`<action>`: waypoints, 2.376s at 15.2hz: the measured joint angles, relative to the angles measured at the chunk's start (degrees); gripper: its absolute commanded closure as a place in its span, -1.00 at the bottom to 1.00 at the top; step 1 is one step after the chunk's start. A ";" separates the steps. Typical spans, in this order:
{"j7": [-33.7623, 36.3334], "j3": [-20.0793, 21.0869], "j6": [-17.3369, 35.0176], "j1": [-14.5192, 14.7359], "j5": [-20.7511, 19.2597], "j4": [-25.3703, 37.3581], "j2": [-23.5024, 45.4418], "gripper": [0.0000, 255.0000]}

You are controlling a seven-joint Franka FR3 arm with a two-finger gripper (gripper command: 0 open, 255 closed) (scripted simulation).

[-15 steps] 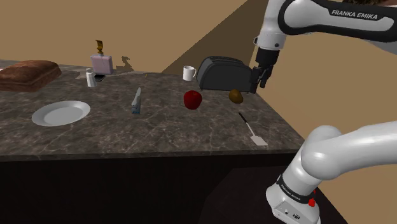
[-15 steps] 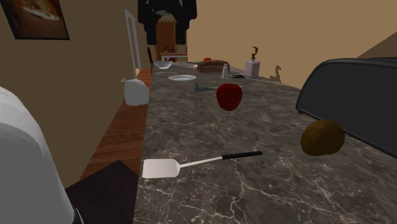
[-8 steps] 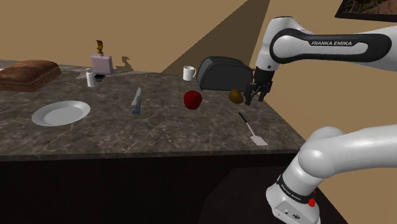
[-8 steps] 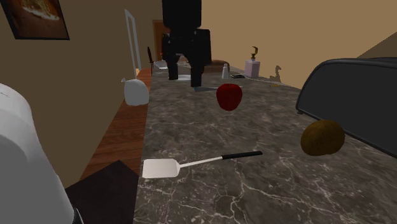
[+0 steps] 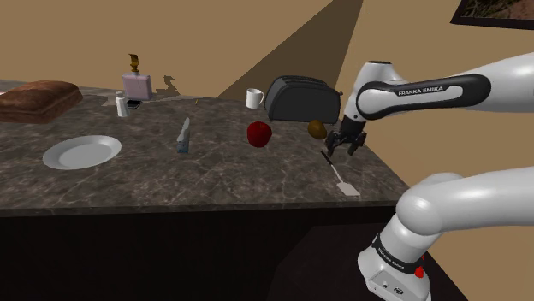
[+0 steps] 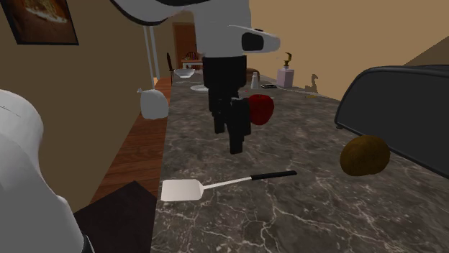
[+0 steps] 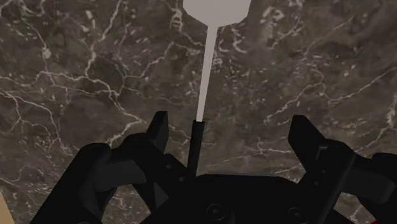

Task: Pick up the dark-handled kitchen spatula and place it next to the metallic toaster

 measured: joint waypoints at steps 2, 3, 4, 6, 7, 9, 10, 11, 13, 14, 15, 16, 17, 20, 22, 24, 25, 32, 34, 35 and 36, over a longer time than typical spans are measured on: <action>1.82 -1.09 4.88 -2.45 -0.94 -2.41 1.46 -1.00; 2.91 -1.01 6.72 -2.90 -0.97 -3.42 1.96 -1.00; 3.34 -1.13 8.18 -3.23 -1.10 -4.00 2.65 -1.00; 3.75 -1.30 10.72 -3.55 -1.32 -5.36 3.69 -1.00; 3.77 -1.43 11.85 -3.63 -1.42 -5.67 4.48 -1.00; 3.92 -1.54 13.93 -3.68 -1.57 -6.52 5.69 -1.00; 3.92 -1.67 15.42 -3.74 -1.70 -7.03 6.70 -1.00; 3.96 -1.72 16.31 -3.75 -1.75 -7.30 7.30 -1.00; 3.95 -1.80 16.99 -3.77 -1.81 -7.45 7.80 -1.00; 3.96 -1.79 17.12 -3.76 -1.81 -7.47 7.89 -1.00; 3.97 -1.79 17.17 -3.76 -1.81 -7.50 7.91 -1.00; 3.97 -1.79 17.20 -3.76 -1.81 -7.51 7.93 -1.00; 3.97 -1.80 17.22 -3.76 -1.81 -7.51 7.93 -1.00; 3.97 -1.80 17.22 -3.76 -1.81 -7.51 7.93 1.00; 3.97 -1.80 17.22 -3.76 -1.81 -7.51 7.93 1.00; 3.97 -1.80 17.22 -3.76 -1.81 -7.51 7.93 1.00; 3.97 -1.80 17.22 -3.76 -1.81 -7.51 7.93 1.00; 3.89 -1.54 13.65 -3.68 -1.55 -6.29 5.55 1.00; 3.90 -1.36 11.63 -3.59 -1.35 -5.39 4.42 1.00; 3.84 -1.33 10.79 -3.56 -1.28 -4.89 4.10 1.00; 3.70 -1.34 9.76 -3.61 -1.26 -4.46 3.48 1.00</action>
